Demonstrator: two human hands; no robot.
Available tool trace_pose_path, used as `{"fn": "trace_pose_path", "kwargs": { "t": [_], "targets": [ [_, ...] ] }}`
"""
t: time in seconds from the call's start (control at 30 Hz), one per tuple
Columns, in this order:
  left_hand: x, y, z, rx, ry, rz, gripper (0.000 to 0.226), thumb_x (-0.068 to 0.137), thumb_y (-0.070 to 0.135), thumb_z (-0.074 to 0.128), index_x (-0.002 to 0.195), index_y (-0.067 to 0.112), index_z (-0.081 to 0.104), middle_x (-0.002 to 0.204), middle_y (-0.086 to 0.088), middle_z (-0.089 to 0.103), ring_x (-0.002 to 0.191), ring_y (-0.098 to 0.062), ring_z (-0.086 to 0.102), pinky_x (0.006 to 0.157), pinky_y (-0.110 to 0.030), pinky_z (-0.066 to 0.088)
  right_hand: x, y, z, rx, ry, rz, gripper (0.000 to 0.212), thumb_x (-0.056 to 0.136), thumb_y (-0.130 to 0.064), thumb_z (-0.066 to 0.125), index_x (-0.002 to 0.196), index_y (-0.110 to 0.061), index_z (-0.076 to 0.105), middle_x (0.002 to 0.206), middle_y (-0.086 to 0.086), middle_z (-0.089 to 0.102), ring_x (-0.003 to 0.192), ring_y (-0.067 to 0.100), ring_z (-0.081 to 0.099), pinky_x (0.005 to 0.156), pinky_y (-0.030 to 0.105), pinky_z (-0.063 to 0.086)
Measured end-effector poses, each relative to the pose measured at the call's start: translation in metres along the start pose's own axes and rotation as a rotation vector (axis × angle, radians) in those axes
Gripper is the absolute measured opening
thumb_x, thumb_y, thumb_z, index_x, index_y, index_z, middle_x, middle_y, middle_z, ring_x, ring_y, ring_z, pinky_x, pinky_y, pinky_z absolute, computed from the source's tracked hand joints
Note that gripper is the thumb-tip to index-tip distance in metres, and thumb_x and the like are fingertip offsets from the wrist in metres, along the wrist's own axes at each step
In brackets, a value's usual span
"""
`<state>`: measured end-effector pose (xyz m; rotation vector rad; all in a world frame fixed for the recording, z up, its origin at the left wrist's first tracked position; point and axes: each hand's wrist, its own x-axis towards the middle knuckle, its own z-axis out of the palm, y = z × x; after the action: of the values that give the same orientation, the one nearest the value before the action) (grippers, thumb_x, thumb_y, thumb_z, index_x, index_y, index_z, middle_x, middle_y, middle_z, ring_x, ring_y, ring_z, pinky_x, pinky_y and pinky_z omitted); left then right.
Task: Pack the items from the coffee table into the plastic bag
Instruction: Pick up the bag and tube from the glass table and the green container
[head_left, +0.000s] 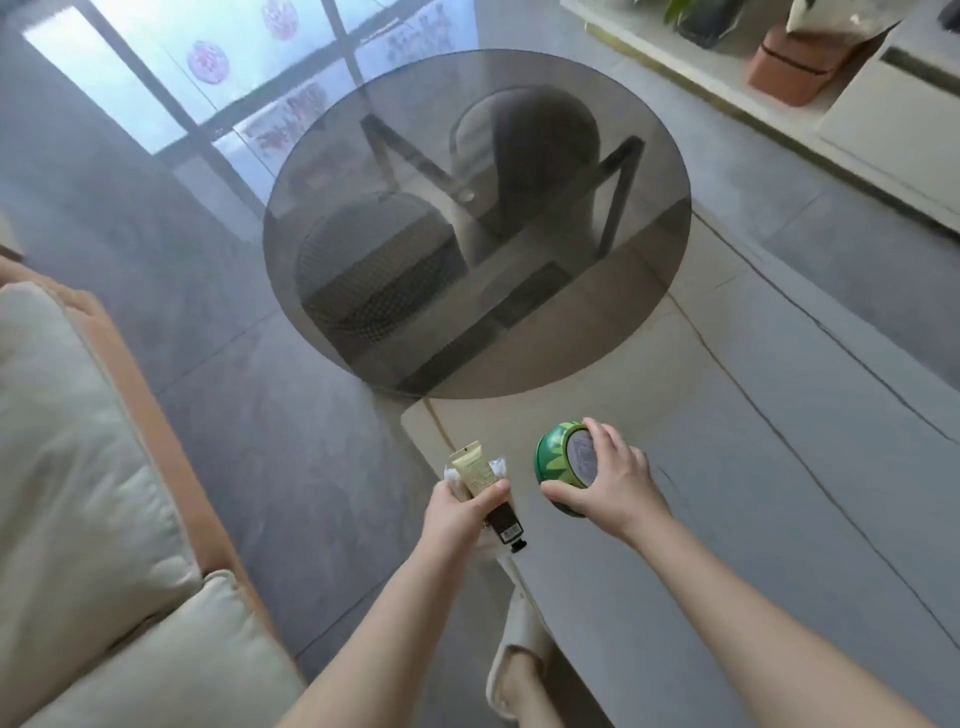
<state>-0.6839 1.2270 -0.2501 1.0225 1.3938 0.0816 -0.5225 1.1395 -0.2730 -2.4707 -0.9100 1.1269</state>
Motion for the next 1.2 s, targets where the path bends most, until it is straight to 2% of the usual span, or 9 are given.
{"fn": "trace_pose_path", "kwargs": {
  "t": [0.07,0.2,0.33,0.43,0.5,0.67,0.9,1.1,1.2],
  "targets": [
    [-0.043,-0.013,-0.027,-0.065,0.053,0.019,0.014,0.083,0.012,0.071,0.096,0.016,0.068,0.096,-0.01,0.073,0.085,-0.019,0.068,0.082,-0.035,0.055,-0.039,-0.021,0.003,0.013,-0.029,-0.086,0.098,0.074,-0.06,0.064,0.15,-0.026,0.014,0.154,-0.006,0.02,0.138,0.027,0.023,0.111,0.039,0.027],
    [-0.135,-0.034,-0.071,-0.235,0.2,0.064,0.016,0.085,0.009,0.068,0.099,0.015,0.065,0.082,0.002,0.067,0.072,-0.008,0.062,0.062,-0.018,0.05,-0.123,-0.064,0.004,0.011,-0.086,-0.257,0.097,0.074,-0.058,0.066,0.15,-0.026,0.016,0.154,-0.006,0.022,0.137,0.027,0.025,0.111,0.04,0.028],
    [-0.214,-0.053,-0.102,-0.394,0.319,0.04,0.009,0.084,0.013,0.07,0.087,0.016,0.062,0.077,0.0,0.064,0.068,-0.012,0.06,0.064,-0.027,0.048,-0.2,-0.099,0.007,0.036,-0.139,-0.379,0.097,0.074,-0.053,0.069,0.15,-0.024,0.017,0.154,-0.004,0.023,0.139,0.024,0.025,0.114,0.035,0.023],
    [-0.268,-0.071,-0.119,-0.505,0.358,0.029,0.018,0.083,0.014,0.071,0.098,0.011,0.062,0.083,-0.005,0.064,0.077,-0.021,0.061,0.08,-0.039,0.05,-0.253,-0.115,0.015,0.062,-0.238,-0.459,0.097,0.075,-0.048,0.071,0.15,-0.024,0.016,0.156,-0.004,0.019,0.143,0.02,0.02,0.116,0.035,0.019],
    [-0.303,-0.088,-0.13,-0.586,0.405,0.025,0.023,0.084,0.011,0.069,0.105,0.01,0.059,0.083,-0.007,0.063,0.075,-0.021,0.06,0.077,-0.039,0.051,-0.287,-0.123,0.02,0.041,-0.319,-0.51,0.096,0.076,-0.047,0.07,0.151,-0.023,0.014,0.157,-0.005,0.016,0.144,0.018,0.017,0.117,0.035,0.017],
    [-0.391,-0.136,-0.147,-0.744,0.605,-0.037,0.012,0.084,0.005,0.067,0.089,0.009,0.057,0.076,-0.008,0.06,0.065,-0.019,0.056,0.063,-0.03,0.049,-0.37,-0.142,0.032,0.012,-0.517,-0.608,0.108,0.06,-0.058,0.062,0.15,-0.021,0.016,0.154,-0.002,0.018,0.143,0.014,0.017,0.116,0.033,0.017],
    [-0.489,-0.213,-0.161,-1.007,0.778,-0.062,0.032,0.077,0.018,0.076,0.101,0.008,0.056,0.093,-0.016,0.067,0.08,-0.028,0.064,0.08,-0.045,0.054,-0.461,-0.155,0.083,-0.155,-0.754,-0.751,0.126,0.04,-0.072,0.056,0.15,-0.023,0.018,0.153,0.001,0.021,0.143,0.016,0.018,0.114,0.036,0.021],
    [-0.534,-0.282,-0.196,-1.16,0.873,-0.061,0.045,0.081,0.026,0.072,0.118,0.013,0.051,0.111,-0.008,0.065,0.106,-0.026,0.06,0.103,-0.044,0.044,-0.523,-0.176,0.143,-0.25,-0.869,-0.826,0.092,0.045,-0.061,0.065,0.128,-0.036,0.035,0.134,-0.003,0.043,0.124,0.014,0.042,0.102,0.033,0.039],
    [-0.545,-0.31,-0.226,-1.238,0.906,-0.101,0.04,0.087,0.023,0.065,0.124,0.01,0.056,0.118,-0.01,0.065,0.111,-0.029,0.059,0.096,-0.039,0.048,-0.546,-0.194,0.181,-0.321,-0.908,-0.826,0.085,0.057,-0.053,0.068,0.132,-0.033,0.034,0.128,-0.009,0.043,0.121,0.015,0.044,0.101,0.034,0.041]
  ]
}}
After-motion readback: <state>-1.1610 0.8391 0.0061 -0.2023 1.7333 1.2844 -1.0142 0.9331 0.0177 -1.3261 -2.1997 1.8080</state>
